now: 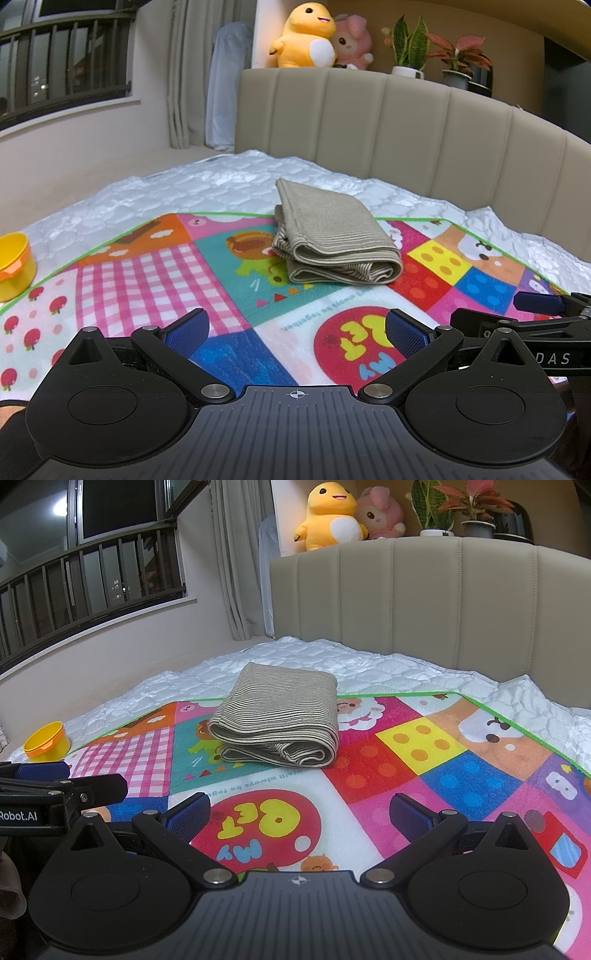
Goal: Fold clothes
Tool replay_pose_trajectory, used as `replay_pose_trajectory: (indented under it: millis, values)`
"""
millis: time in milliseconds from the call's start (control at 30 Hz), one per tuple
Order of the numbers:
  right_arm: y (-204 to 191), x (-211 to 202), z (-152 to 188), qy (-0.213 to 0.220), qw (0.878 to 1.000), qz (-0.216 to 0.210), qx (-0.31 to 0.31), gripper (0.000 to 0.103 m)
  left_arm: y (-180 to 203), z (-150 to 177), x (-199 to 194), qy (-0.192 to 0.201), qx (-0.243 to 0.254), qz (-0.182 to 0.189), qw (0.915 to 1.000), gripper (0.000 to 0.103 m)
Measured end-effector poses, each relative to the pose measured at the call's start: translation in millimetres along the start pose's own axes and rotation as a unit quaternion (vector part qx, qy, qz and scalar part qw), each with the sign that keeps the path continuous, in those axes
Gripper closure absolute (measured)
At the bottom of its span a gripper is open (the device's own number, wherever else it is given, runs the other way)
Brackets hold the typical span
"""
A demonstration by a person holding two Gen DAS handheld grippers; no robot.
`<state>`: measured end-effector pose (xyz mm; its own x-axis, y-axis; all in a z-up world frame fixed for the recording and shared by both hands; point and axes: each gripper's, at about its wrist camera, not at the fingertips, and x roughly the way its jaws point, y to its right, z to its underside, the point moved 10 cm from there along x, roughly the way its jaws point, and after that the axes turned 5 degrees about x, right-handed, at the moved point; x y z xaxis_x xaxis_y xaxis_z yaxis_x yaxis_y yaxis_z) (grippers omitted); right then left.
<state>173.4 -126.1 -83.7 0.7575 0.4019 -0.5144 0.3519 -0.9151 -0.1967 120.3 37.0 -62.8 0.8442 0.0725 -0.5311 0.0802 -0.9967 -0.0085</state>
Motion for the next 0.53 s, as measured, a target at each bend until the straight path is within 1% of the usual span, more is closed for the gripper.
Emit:
replay_pose_trajectory:
  millis: [433,533]
  values:
    - [-0.9,-1.9,-1.3,0.003,1.000,-0.003,-0.008,0.000,-1.7,-1.0,-1.8,0.004,0.000,0.002,1.0000,0.000]
    - [-8.5,-0.8,-4.1,0.002,0.999,-0.023,-0.034,0.000,-1.4,-2.6,-5.2,0.016,0.001,0.003,0.9999,0.000]
